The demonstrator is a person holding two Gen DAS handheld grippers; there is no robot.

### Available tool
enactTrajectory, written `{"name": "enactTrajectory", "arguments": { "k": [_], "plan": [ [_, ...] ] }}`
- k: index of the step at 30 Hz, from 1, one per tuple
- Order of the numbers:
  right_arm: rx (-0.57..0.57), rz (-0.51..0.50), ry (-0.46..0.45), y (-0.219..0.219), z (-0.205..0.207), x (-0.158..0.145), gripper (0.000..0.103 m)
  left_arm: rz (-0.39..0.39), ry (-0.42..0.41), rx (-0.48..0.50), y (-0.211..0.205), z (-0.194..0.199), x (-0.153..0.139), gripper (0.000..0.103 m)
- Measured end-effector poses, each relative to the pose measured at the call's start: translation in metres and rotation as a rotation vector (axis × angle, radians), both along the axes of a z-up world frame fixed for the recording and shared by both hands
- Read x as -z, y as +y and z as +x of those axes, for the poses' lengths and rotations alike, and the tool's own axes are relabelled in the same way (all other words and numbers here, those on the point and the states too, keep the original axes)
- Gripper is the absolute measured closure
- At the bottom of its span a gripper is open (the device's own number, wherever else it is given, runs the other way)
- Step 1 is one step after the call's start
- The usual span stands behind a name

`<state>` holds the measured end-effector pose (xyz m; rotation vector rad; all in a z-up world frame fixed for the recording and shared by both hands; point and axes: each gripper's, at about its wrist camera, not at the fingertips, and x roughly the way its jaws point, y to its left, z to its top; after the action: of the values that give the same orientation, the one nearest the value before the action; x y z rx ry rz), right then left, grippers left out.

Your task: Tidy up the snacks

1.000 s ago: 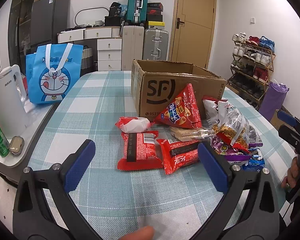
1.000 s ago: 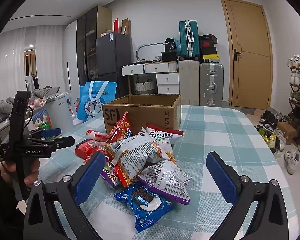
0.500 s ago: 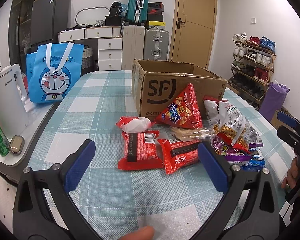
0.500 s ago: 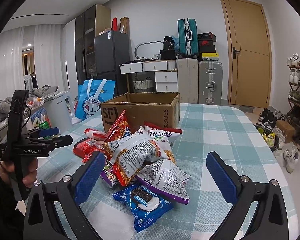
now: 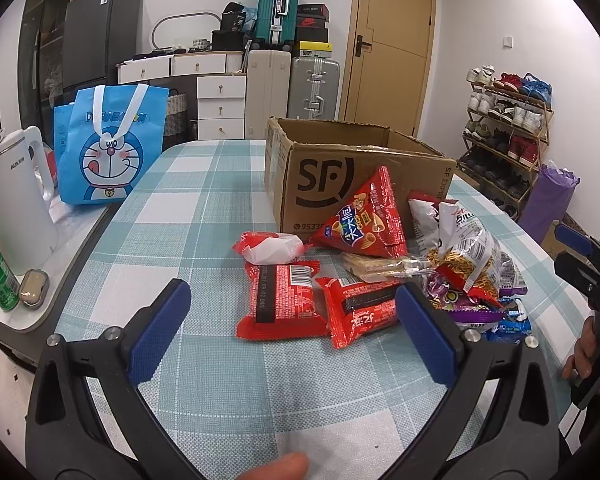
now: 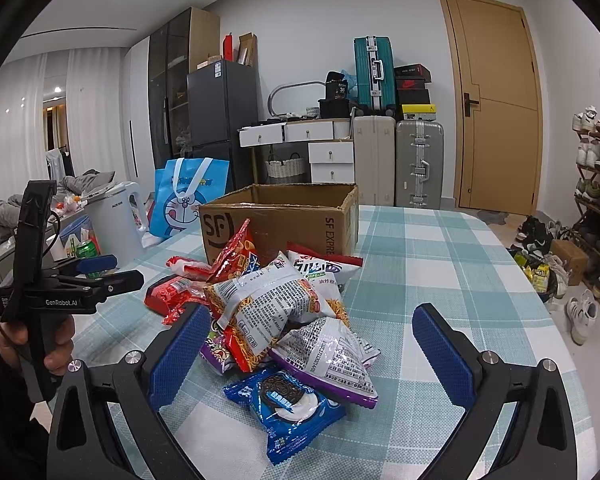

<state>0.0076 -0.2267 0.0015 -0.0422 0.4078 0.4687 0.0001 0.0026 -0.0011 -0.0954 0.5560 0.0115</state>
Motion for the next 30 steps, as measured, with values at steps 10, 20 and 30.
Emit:
{"name": "enactTrajectory", "arguments": {
  "k": [10, 20, 30],
  "plan": [
    [0.002, -0.004, 0.001, 0.0, 0.0, 0.001, 0.0, -0.001, 0.0, -0.001, 0.0, 0.0, 0.0, 0.001],
    [0.002, -0.01, 0.011, 0.001, 0.001, 0.004, 0.0, -0.001, 0.003, 0.0, 0.0, 0.0, 0.0, 0.001],
    [0.018, -0.04, 0.06, 0.008, 0.014, 0.01, 0.0, -0.001, 0.005, 0.002, 0.002, 0.001, 0.001, 0.001]
  ]
}}
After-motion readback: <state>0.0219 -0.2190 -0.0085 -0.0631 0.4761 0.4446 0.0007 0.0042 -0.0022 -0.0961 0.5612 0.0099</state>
